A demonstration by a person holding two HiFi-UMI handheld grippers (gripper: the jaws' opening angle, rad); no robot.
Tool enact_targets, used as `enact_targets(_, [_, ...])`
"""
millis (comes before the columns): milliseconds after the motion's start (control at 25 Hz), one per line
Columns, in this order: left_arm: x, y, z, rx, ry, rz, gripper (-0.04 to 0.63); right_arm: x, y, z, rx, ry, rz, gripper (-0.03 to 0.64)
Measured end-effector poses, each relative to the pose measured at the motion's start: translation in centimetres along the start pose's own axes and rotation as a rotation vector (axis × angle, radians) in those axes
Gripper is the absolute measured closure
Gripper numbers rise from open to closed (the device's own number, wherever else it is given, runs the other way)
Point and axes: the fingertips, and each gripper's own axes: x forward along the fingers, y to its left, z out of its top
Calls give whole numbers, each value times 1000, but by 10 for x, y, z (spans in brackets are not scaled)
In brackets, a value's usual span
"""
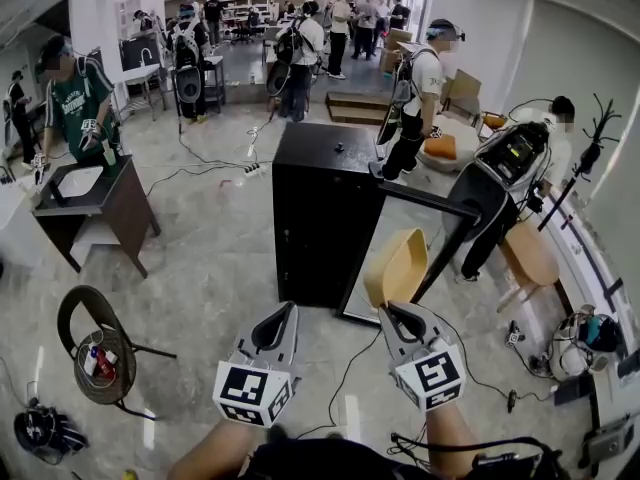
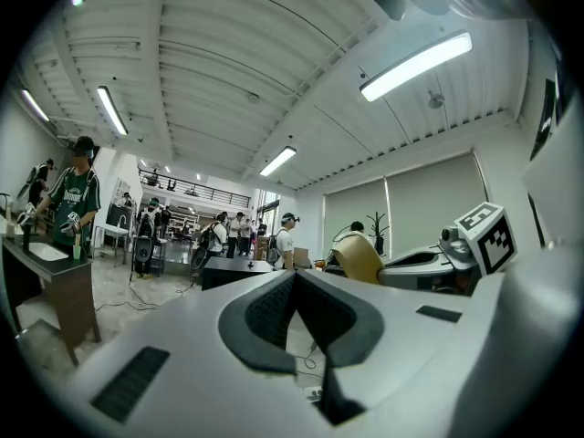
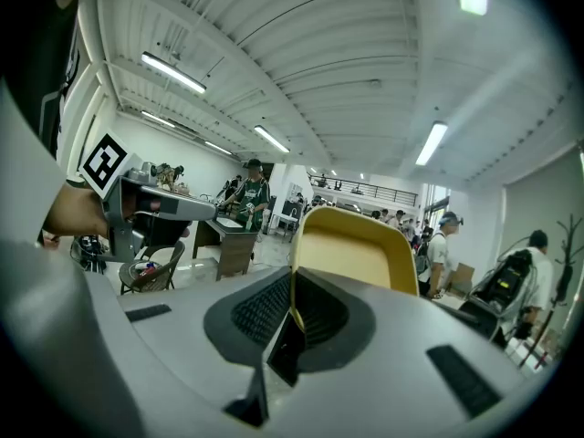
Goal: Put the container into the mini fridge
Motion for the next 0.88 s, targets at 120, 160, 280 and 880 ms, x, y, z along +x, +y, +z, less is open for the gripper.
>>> enact_targets(120, [1, 2, 2, 0, -3, -8, 586, 3, 3, 1, -6, 11, 6, 588])
enact_targets(160, [1, 3, 2, 1, -4, -11, 586, 4, 5, 2, -5, 13, 5, 588])
enact_targets(280, [0, 7, 2, 3, -4, -21, 586, 8, 8, 2, 1, 16, -3, 588])
enact_targets(880, [-4, 39, 2, 15, -9, -80, 586, 30, 29, 10, -5, 47, -40, 588])
